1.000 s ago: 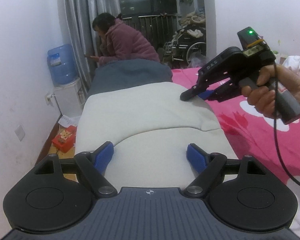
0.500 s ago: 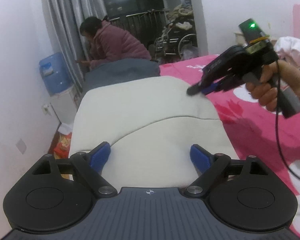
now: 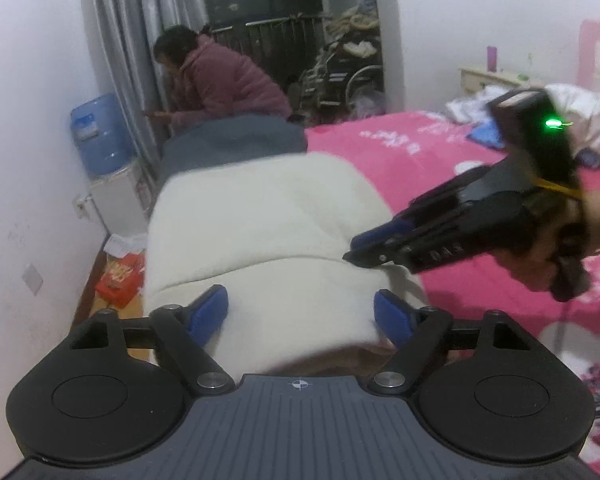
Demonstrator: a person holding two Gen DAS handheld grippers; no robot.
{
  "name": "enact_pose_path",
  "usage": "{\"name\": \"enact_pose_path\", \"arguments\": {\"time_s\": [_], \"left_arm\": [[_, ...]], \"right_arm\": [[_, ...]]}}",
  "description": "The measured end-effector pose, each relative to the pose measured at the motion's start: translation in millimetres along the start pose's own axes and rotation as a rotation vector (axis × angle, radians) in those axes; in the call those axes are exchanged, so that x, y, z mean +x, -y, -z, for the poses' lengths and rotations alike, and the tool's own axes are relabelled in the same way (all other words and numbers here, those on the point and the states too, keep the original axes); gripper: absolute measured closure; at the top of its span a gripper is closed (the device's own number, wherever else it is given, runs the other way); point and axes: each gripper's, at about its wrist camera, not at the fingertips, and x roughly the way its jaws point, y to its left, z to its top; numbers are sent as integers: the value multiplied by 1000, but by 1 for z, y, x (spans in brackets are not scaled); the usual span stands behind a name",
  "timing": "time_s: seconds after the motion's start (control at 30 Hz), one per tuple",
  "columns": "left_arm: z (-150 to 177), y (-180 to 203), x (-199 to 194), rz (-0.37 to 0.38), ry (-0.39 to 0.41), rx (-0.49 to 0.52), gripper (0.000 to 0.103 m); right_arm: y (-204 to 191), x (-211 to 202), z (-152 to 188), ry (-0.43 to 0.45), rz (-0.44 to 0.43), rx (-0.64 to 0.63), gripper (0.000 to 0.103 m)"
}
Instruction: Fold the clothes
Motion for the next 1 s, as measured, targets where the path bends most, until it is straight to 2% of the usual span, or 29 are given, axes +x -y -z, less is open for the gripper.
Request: {"name": "enact_pose_path", "arguments": {"time_s": [0.07,0.1,0.2,0.27,0.4,0.5,0.57,0.67,0.73,0.8,0.93,1.0], "left_arm": [[-7,-13,-10,-34,56,-51,26],[-9,-22,-7,-57,60,-86,27],[4,-35,15,-118,-34,-117,34],[19,-35,19,-116,-32,-138,34],[26,-37,16,-129,-2,-181,34],[29,-42,14,-123,-1,-213,34],[30,-43,13,-120,-2,-223,34],[24,-38,13,-143,0,-202,34],[20,-36,6,-173,11,-208,33],[17,-35,-3,-201,24,-234,27],[4,-17,-28,-193,83,-233,19],[0,-2,-36,-172,83,-246,14]], "right_arm": [[0,0,-3,-13,2,-38,79],[-2,0,-3,-15,5,-54,79],[-5,-1,-2,-6,14,-60,79],[-3,2,-1,-5,9,-55,79],[-14,-5,-8,-11,40,-93,78],[-25,-22,-15,13,-43,-149,75],[-34,-24,-4,-39,-68,-211,75],[-38,-11,19,-168,-2,-304,75],[-32,-17,23,-219,3,-271,75],[-22,-28,22,-271,22,-223,74],[-13,-65,26,-365,76,-143,72],[-12,-88,33,-403,91,-81,70]]}}
